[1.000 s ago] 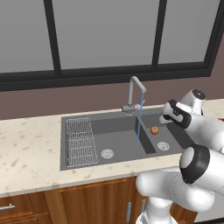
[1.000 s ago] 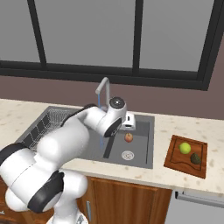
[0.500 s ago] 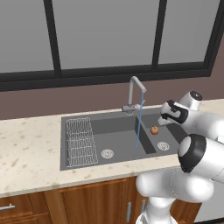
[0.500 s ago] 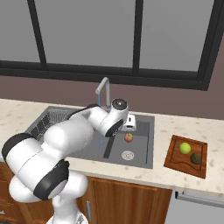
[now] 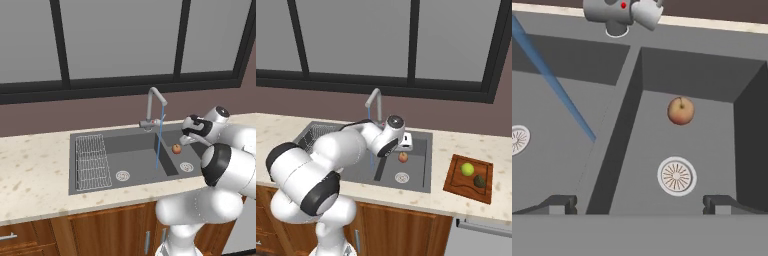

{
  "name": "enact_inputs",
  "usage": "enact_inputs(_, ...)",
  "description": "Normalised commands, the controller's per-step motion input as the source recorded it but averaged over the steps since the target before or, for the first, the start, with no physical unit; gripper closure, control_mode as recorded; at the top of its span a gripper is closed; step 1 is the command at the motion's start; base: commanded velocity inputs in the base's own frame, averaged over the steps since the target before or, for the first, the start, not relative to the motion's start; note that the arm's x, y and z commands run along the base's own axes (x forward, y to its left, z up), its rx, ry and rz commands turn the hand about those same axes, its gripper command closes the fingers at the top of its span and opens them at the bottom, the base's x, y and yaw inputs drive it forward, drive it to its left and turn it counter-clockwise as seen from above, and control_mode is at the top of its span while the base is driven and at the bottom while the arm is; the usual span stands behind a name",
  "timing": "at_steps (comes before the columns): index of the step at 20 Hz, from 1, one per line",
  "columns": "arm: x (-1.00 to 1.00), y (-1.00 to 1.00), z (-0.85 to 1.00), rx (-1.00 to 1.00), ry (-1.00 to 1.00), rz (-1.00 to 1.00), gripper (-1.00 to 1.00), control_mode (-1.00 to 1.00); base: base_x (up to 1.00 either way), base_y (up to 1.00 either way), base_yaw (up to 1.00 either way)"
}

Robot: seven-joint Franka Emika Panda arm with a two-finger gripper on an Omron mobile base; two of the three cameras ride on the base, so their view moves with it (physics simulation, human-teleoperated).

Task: Pick the peach, pear, kiwi from the sink and place them on the cutting board to airdry. Then turn off the sink faucet.

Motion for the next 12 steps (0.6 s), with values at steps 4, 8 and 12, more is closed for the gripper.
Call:
enact_inputs(4, 0.07, 0.00, -0.11, 0.00, 0.00, 0.03, -1.00, -1.00, 0.00, 0.00, 0.00)
enact_inputs(8, 0.04, 0.00, -0.14, 0.00, 0.00, 0.00, -1.00, -1.00, 0.00, 0.00, 0.00)
enact_inputs(12, 0.09, 0.00, -0.17, 0.00, 0.00, 0.00, -1.00, -1.00, 0.00, 0.00, 0.00)
